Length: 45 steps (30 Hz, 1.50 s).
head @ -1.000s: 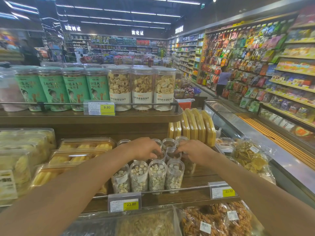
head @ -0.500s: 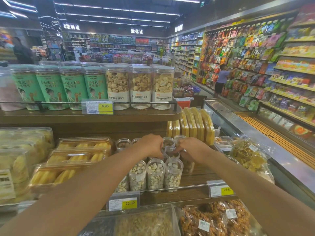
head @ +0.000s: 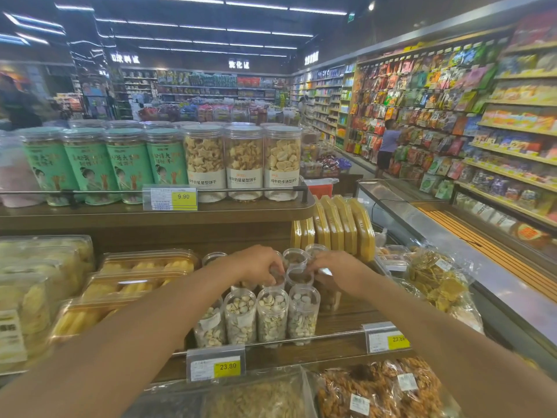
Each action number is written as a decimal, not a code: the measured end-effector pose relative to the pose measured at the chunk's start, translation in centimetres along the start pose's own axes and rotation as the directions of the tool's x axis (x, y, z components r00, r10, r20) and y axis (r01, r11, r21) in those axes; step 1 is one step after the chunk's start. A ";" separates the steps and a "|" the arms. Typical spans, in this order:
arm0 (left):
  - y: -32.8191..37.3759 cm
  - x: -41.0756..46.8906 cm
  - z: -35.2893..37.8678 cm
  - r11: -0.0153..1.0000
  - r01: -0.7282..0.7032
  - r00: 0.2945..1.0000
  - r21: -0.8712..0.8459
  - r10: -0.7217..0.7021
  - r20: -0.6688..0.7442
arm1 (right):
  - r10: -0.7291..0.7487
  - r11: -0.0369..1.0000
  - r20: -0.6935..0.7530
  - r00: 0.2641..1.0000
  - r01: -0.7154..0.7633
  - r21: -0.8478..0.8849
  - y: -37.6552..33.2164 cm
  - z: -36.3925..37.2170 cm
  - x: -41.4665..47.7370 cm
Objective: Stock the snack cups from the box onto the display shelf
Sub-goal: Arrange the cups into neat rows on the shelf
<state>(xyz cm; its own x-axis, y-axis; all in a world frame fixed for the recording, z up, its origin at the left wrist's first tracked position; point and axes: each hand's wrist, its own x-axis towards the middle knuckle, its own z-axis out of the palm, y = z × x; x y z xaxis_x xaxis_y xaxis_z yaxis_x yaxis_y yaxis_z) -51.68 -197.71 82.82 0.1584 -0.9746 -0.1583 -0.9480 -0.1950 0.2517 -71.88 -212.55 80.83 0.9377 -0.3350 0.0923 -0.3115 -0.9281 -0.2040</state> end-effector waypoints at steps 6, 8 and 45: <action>1.4 0.6 0.6 0.997 -0.071 0.991 0.000 0.071 -0.117 | 0.236 0.967 -0.085 0.968 -0.226 0.118 3.3 -2.1 -1.6; 2.0 1.2 1.3 0.994 -0.102 0.990 0.035 0.105 -0.095 | 0.267 0.962 0.034 0.963 -0.268 0.056 4.1 -1.6 -2.1; 0.7 -1.5 0.5 0.991 -0.129 0.973 -0.047 0.118 -0.199 | 0.239 0.966 -0.040 0.970 -0.242 -0.096 1.7 0.1 -1.8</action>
<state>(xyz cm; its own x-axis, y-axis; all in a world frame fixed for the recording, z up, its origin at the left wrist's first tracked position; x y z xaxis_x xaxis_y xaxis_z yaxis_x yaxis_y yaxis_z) -52.70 -196.30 82.77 0.0976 -0.9930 0.0659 -0.9466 -0.0722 0.3142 -74.11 -213.46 80.24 0.8292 -0.5533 0.0797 -0.5422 -0.8307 -0.1259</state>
